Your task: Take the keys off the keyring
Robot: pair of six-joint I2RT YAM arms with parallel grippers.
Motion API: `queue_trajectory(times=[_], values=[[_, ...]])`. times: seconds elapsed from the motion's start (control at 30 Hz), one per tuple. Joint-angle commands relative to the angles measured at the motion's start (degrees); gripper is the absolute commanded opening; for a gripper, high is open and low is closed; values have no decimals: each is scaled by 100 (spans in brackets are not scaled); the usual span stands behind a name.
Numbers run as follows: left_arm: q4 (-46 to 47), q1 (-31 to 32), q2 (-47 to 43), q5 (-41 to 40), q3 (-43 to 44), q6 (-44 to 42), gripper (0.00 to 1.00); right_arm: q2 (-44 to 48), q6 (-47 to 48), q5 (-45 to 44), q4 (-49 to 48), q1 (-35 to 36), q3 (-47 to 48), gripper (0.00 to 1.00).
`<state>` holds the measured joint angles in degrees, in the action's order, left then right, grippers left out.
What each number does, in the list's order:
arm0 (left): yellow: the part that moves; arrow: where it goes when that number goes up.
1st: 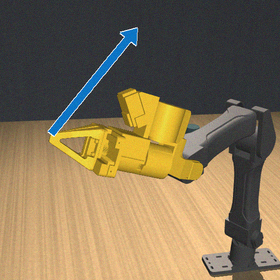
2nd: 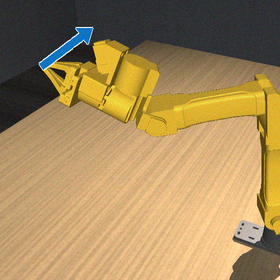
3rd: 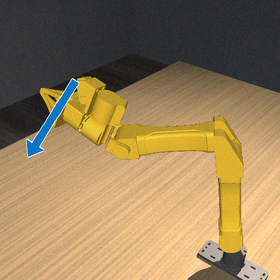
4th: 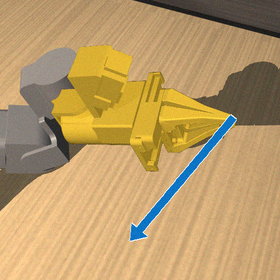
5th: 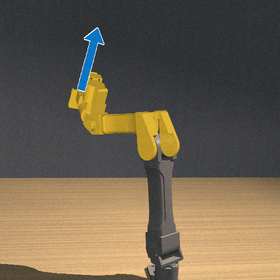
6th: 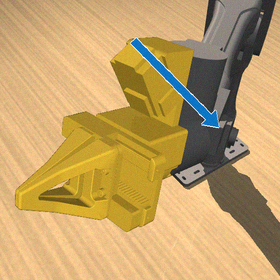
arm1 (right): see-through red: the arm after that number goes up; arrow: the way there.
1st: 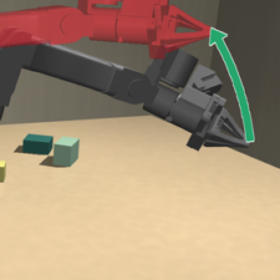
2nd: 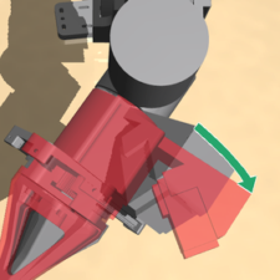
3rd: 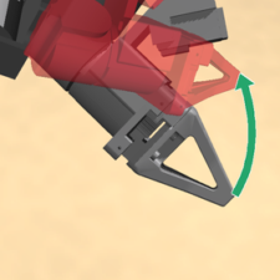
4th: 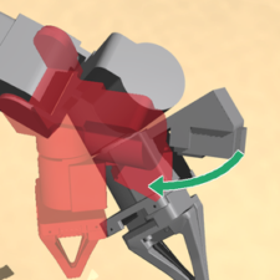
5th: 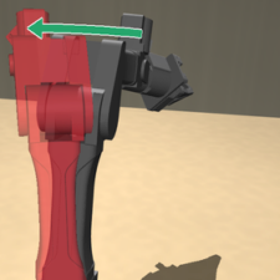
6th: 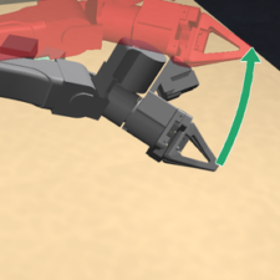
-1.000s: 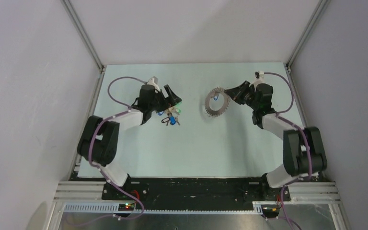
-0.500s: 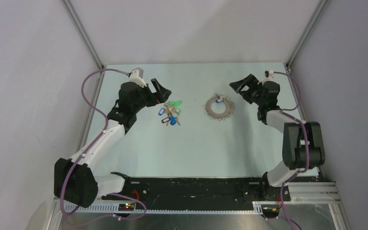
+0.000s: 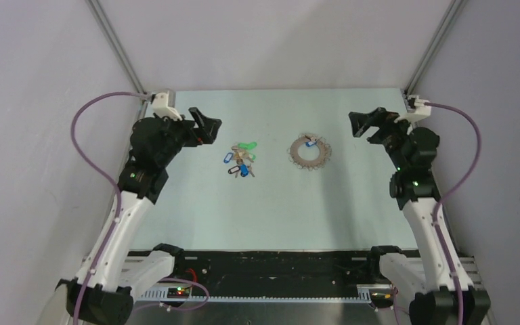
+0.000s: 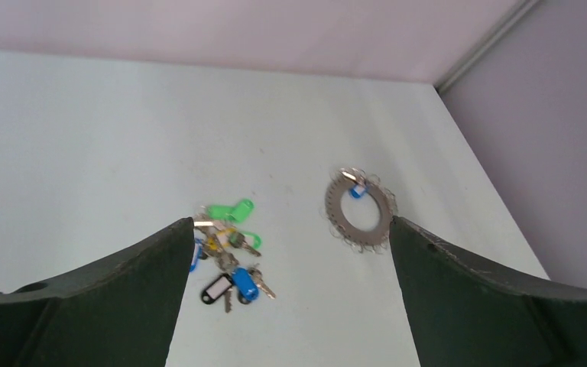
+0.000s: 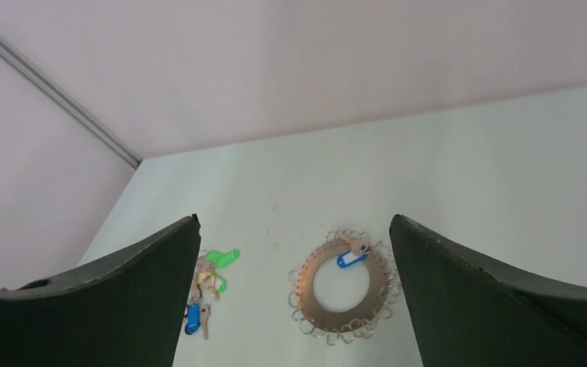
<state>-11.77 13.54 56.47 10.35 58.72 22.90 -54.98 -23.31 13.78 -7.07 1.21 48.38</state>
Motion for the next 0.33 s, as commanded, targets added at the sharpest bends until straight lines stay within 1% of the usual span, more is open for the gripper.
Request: queue_trajectory(times=[0.0, 0.13, 0.3], values=[[-156, -36, -627, -816, -52, -765, 100, 978, 829, -292, 649, -4, 101, 99], [-153, -38, -1000, -958, -256, -1199, 100, 1473, 941, -453, 680, 61, -68, 99], [-134, -44, -1249, -981, -418, -1291, 100, 1497, 851, -451, 624, 78, -283, 99]])
